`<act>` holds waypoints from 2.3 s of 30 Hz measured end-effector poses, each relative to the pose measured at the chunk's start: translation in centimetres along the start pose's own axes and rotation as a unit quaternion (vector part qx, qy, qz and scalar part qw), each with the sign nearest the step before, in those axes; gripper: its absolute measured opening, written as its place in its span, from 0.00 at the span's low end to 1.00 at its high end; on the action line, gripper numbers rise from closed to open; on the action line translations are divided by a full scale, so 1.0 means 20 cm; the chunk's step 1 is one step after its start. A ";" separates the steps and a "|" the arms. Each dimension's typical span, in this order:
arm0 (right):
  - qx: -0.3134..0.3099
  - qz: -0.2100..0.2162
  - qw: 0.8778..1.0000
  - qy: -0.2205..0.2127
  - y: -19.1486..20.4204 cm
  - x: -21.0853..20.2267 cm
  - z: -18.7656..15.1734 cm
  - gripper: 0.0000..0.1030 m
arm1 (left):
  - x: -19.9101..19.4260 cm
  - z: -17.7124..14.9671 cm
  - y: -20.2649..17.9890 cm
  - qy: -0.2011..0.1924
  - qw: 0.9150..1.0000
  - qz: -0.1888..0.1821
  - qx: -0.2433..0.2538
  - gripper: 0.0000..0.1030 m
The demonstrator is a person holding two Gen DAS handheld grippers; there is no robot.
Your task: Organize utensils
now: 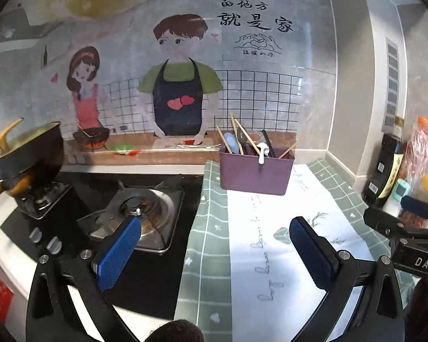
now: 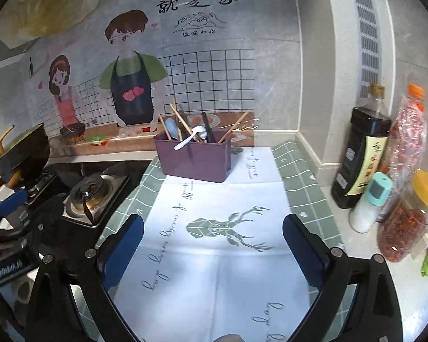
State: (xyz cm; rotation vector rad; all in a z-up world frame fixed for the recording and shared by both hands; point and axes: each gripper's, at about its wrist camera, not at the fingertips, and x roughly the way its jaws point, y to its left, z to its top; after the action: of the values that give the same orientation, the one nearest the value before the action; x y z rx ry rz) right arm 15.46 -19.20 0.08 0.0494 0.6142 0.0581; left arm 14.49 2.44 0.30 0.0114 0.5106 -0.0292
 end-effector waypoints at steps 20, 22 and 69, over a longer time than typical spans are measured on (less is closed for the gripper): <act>-0.027 0.003 0.999 -0.021 -0.04 -0.18 -0.05 0.95 | -0.18 -0.06 -0.07 0.003 1.000 0.005 -0.009 1.00; -0.026 0.003 0.999 -0.021 -0.05 -0.18 -0.05 0.95 | -0.18 -0.06 -0.08 0.004 1.000 0.003 -0.009 1.00; -0.023 -0.004 0.999 -0.028 -0.10 -0.21 -0.02 0.96 | -0.18 -0.03 -0.13 0.007 1.000 -0.005 -0.013 1.00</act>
State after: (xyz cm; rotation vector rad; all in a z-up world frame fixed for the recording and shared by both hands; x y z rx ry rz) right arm 11.78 -21.46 2.04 0.0040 0.5558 0.0634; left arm 11.02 0.00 1.56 -0.0165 0.5259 -0.0331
